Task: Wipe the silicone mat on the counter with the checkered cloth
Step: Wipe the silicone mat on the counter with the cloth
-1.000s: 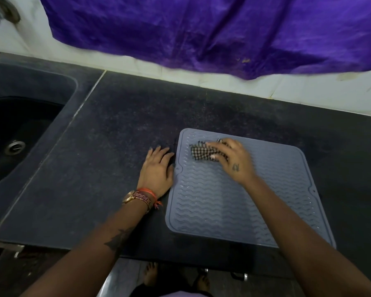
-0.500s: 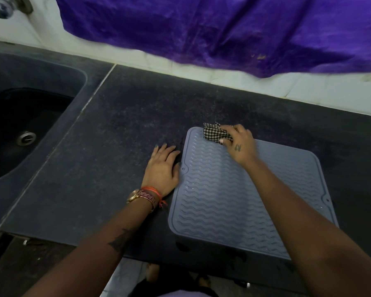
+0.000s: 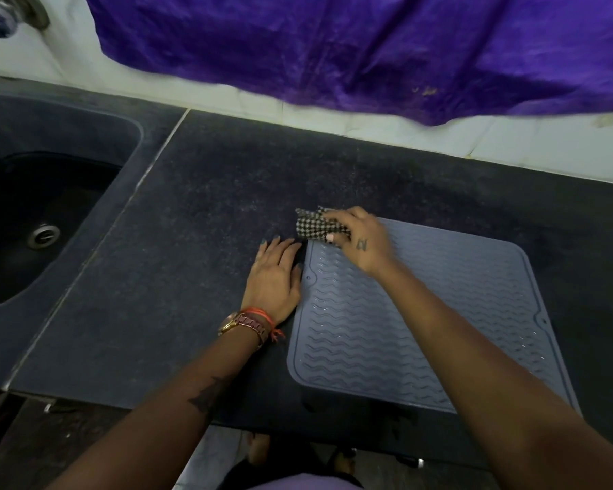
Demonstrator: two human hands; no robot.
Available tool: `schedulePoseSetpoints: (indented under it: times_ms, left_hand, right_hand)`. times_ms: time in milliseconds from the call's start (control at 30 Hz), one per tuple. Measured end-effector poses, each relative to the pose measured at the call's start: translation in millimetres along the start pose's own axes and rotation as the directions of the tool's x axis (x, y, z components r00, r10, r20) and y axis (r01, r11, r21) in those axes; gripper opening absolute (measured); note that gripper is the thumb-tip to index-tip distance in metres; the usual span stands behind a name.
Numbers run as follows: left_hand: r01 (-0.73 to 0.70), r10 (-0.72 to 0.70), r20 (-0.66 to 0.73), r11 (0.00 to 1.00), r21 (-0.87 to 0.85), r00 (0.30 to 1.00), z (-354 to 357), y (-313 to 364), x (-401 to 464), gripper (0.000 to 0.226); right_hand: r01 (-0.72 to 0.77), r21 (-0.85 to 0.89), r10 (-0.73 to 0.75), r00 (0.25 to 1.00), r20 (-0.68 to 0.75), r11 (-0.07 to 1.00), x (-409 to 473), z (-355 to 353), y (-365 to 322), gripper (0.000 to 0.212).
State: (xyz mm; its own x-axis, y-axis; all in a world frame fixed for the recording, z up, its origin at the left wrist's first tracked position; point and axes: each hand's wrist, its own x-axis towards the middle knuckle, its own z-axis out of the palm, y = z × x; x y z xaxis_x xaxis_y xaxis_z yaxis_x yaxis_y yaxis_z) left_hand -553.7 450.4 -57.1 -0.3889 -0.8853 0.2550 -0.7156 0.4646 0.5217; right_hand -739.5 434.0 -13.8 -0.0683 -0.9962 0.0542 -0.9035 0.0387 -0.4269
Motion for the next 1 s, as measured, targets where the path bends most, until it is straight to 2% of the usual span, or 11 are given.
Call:
schedulePoseSetpoints:
  times_ms: [67,233,500,600,767,900,1000]
  left_hand:
    - [0.018,-0.018,-0.001,0.998,-0.061,1.000,-2,1,-1,0.047]
    - [0.068,-0.073,-0.011,0.969,-0.237,0.997,-8,1,-2,0.050]
    - [0.134,-0.175,-0.013,0.798,-0.588,0.985,-13,-4,-7,0.061]
    - [0.121,-0.171,-0.015,0.752,-0.648,0.985,-16,-4,-7,0.058]
    - [0.084,-0.186,-0.059,0.677,-0.731,0.981,-17,-5,-6,0.059]
    - [0.073,-0.174,-0.061,0.668,-0.741,0.983,-16,-8,-5,0.054]
    - [0.106,-0.193,-0.036,0.674,-0.731,0.980,-16,-11,-6,0.042]
  right_hand:
    - [0.000,-0.018,0.001,1.000,0.027,1.000,-10,8,-7,0.039]
    - [-0.025,-0.004,0.025,0.999,-0.038,1.000,-30,5,-23,0.040]
    - [-0.076,0.008,0.076,0.995,-0.057,0.997,-88,13,-47,0.038]
    - [-0.045,-0.037,0.045,0.999,-0.003,0.998,-109,22,-55,0.038]
    - [-0.040,-0.044,0.039,0.999,-0.012,0.998,-124,23,-60,0.037]
    - [-0.036,-0.048,0.038,0.998,0.050,0.998,-131,21,-66,0.038]
    - [-0.012,-0.065,0.018,0.995,0.094,0.998,-144,18,-75,0.038]
